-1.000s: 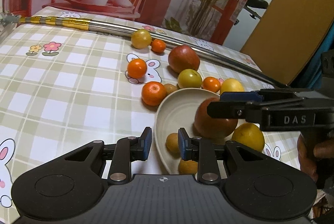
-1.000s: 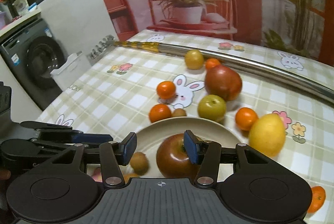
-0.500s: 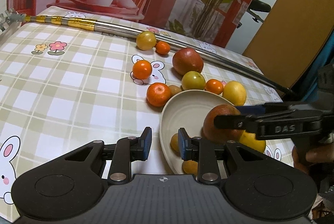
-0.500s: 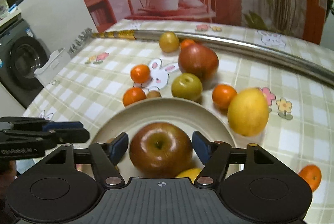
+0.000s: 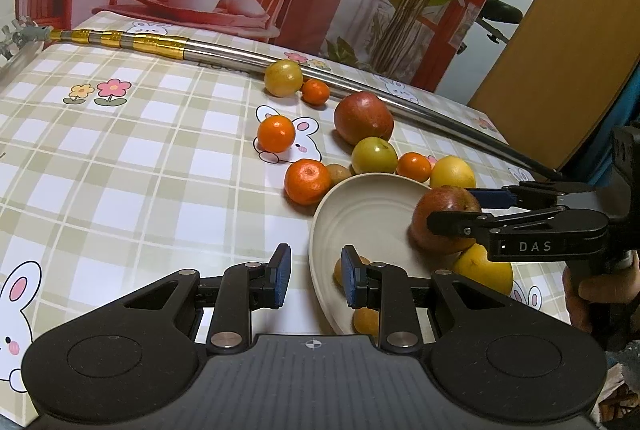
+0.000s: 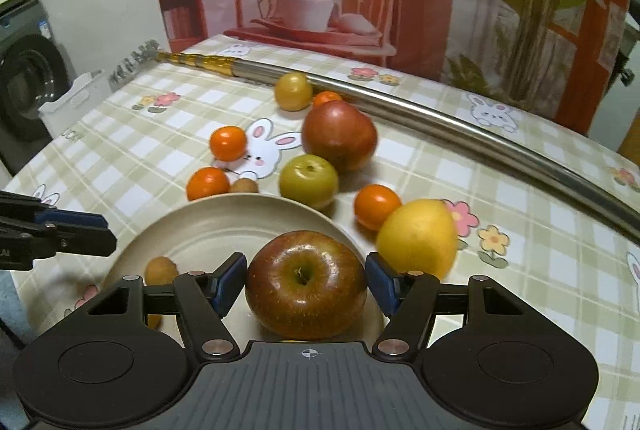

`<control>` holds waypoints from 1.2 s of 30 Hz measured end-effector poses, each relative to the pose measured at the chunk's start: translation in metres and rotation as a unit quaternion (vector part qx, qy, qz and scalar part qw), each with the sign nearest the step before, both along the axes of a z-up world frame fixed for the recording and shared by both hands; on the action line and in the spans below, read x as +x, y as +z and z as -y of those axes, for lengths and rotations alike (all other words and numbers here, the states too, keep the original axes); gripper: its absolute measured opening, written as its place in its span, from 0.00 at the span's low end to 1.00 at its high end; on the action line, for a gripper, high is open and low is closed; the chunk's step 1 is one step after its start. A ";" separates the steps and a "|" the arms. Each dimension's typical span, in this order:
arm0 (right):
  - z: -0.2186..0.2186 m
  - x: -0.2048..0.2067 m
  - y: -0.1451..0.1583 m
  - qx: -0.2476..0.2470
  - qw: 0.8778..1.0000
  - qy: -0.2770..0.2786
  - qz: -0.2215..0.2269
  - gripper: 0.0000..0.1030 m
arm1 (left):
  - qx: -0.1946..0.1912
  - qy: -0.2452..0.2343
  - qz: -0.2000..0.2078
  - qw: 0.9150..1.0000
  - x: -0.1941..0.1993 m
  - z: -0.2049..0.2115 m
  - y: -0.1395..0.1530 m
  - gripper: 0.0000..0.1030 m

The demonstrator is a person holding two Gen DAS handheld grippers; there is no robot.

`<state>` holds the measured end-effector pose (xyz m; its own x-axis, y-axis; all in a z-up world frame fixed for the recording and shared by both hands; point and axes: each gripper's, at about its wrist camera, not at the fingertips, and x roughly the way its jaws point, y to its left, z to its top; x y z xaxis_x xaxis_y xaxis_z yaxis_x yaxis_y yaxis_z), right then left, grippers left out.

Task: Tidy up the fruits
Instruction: 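Lower the red apple into the white plate and open the right gripper, then move the left gripper toward an orange tomato while the right gripper withdraws from the plate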

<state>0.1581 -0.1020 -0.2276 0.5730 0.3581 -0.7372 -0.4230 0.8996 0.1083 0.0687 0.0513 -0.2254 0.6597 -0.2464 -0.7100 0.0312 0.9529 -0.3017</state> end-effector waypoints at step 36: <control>0.104 -0.031 0.029 0.124 0.977 -0.156 0.079 0.60 | 0.034 0.041 0.026 0.998 0.029 -0.035 0.049 0.28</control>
<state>0.1274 -0.2062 -0.1985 0.7824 0.3049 -0.5431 -0.1625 0.9417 0.2947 0.0978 0.0868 -0.1767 0.7113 -0.1438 -0.6880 -0.0331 0.9709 -0.2371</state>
